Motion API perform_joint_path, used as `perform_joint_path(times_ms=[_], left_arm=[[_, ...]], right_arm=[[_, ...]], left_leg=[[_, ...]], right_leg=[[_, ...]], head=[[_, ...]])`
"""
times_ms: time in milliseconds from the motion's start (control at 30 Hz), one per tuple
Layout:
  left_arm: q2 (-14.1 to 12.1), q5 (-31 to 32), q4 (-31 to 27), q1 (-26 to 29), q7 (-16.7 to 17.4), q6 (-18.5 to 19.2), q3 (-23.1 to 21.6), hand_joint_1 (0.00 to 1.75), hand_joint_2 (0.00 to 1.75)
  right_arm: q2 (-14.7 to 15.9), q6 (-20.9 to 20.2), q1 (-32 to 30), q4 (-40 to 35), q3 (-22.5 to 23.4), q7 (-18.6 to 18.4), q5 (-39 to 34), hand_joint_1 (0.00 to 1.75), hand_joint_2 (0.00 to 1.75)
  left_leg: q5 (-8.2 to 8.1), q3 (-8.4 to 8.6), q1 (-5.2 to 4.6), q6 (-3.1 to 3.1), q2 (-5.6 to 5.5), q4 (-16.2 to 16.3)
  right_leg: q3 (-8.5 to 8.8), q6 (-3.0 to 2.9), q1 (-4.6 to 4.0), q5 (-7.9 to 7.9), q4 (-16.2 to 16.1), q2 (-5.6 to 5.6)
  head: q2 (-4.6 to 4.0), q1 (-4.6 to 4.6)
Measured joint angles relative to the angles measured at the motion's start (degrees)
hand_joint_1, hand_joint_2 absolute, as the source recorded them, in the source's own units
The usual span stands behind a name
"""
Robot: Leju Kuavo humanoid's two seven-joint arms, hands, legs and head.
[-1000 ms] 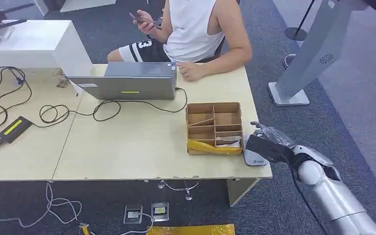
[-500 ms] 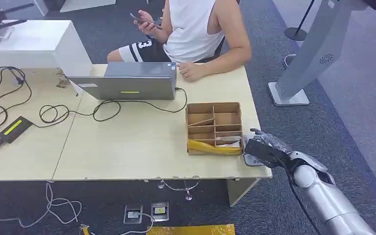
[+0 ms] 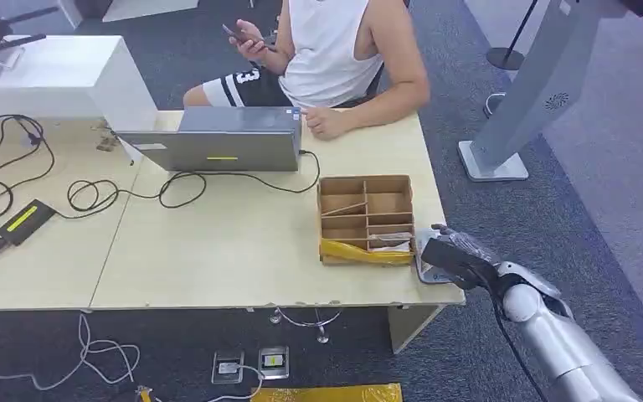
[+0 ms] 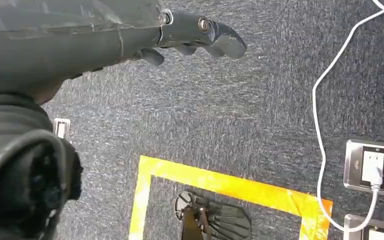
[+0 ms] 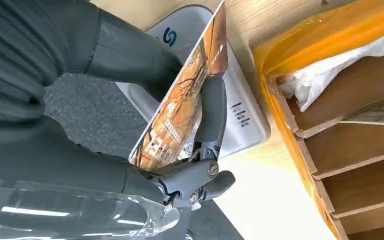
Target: Pass the card to the sensor for recognition and then transmit it.
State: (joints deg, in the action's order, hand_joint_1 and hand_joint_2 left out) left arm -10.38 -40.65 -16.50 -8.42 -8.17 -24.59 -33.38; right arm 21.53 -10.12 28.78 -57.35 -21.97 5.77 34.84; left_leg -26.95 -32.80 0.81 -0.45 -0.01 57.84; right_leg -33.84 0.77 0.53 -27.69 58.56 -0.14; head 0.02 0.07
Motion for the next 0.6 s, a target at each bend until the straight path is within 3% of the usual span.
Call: perform_joint_path(times_ms=[600], left_arm=[[0.0, 0.6, 0.7, 0.0, 0.0, 0.0, 0.0, 0.00, 0.00]], right_arm=[[-0.3, -0.5, 1.3, 0.7, 0.3, 0.1, -1.1, 1.75, 1.75]], left_leg=[[0.00, -0.02, 0.00, 0.00, 0.00, 0.0]], right_leg=[[0.00, 0.00, 0.01, 0.01, 0.0, -0.01]], head=[[0.00, -0.02]])
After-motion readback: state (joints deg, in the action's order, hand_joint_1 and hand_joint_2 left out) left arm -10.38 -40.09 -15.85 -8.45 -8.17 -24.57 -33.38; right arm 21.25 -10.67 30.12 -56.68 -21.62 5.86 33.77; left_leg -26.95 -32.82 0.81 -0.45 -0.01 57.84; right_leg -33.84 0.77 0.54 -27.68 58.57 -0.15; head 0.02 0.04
